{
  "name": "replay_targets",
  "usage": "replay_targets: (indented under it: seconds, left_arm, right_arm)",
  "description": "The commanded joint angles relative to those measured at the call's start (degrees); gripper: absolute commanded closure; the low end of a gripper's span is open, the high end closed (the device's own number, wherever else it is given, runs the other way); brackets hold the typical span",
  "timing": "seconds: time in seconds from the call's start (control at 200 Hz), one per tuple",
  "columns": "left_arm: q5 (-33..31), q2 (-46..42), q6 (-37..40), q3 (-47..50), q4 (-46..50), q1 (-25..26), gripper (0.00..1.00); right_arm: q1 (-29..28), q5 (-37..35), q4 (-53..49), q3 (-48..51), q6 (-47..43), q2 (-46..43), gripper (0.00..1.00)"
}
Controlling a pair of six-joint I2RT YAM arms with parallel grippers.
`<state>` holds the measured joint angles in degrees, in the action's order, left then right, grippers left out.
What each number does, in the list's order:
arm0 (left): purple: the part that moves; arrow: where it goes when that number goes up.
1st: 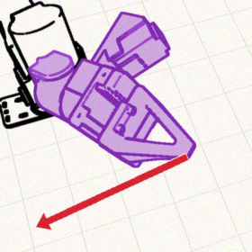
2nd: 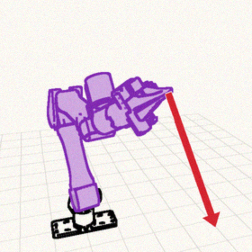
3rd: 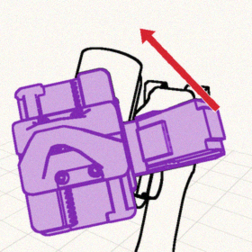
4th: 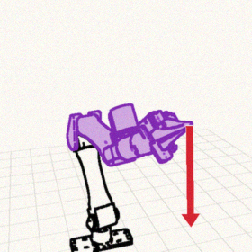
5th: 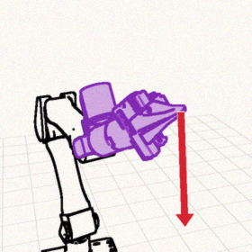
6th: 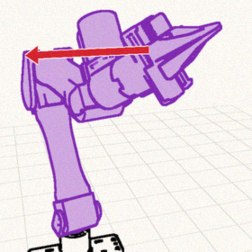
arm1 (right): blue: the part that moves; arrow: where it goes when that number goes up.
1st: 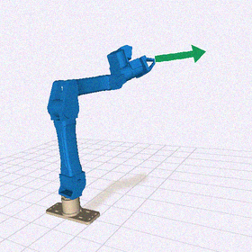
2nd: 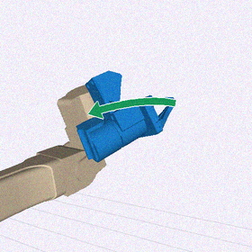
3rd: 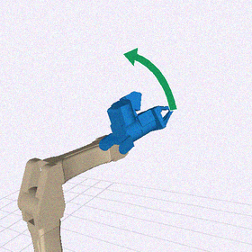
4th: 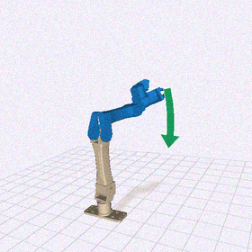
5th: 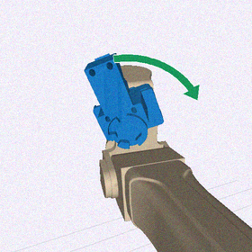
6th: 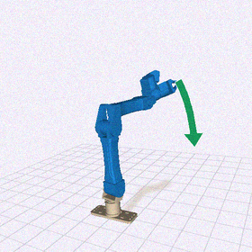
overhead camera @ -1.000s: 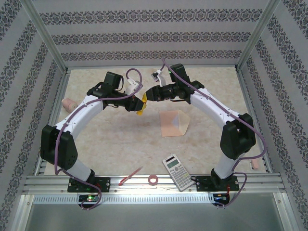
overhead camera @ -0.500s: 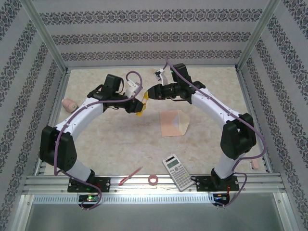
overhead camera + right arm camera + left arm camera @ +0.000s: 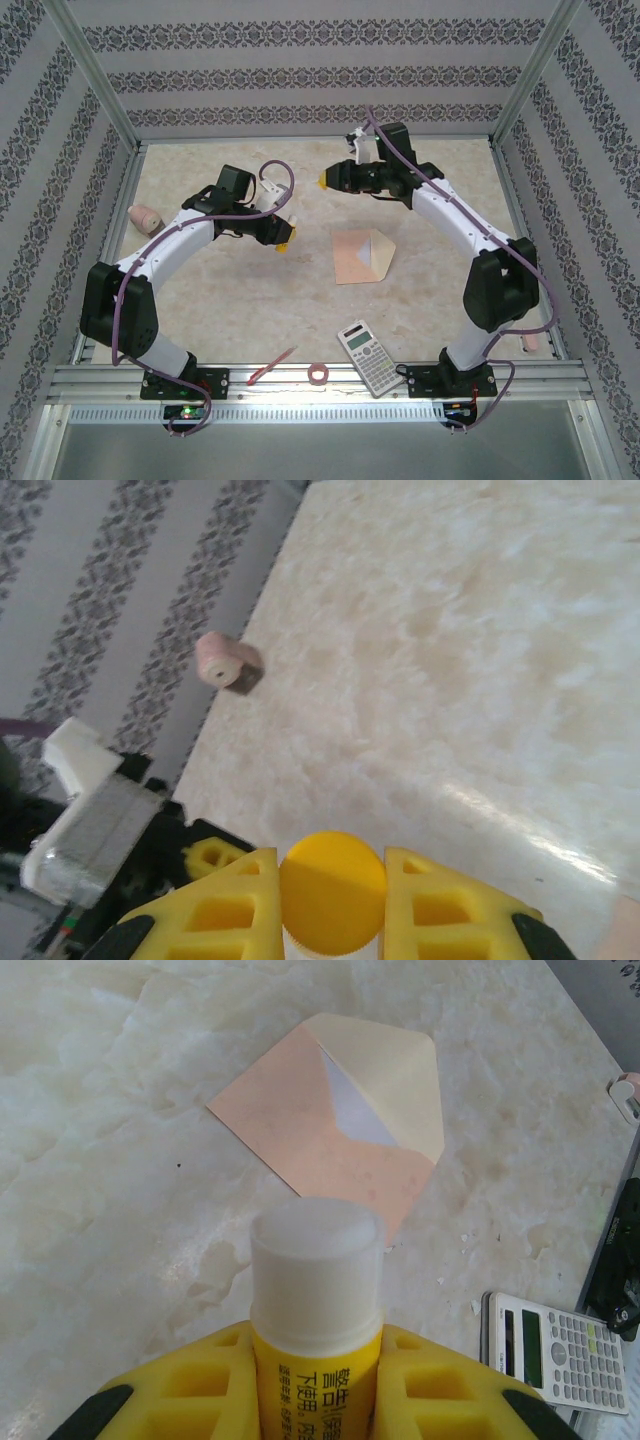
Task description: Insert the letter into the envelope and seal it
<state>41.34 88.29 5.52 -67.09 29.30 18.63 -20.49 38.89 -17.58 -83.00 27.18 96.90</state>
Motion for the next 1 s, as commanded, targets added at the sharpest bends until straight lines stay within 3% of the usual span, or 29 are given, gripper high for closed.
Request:
replay_targets:
  seconds: [0.0,0.27,0.475,0.824,0.994]
  left_arm:
    - [0.4,-1.0,-0.2,-1.2,-0.4,-0.4,1.0]
    - [1.5,-0.1,-0.1,-2.2,-1.4,-0.5,1.0]
    - [2.8,0.4,0.0,-2.8,-2.4,-0.5,1.0]
    - [2.9,-0.6,0.1,-0.8,-5.0,-0.5,1.0]
    - [2.9,-1.5,-0.6,0.6,-6.9,-0.5,1.0]
  right_arm:
    - [2.5,-9.1,-3.0,4.3,-0.7,-5.4,1.0]
    - [6.9,-32.3,-4.5,24.7,3.7,-18.8,1.0]
    - [8.7,-45.9,-5.8,37.5,9.5,-27.2,1.0]
    - [9.2,-55.3,-3.9,51.5,18.1,-33.6,1.0]
    - [7.4,-59.4,-2.7,56.2,20.4,-36.2,0.95]
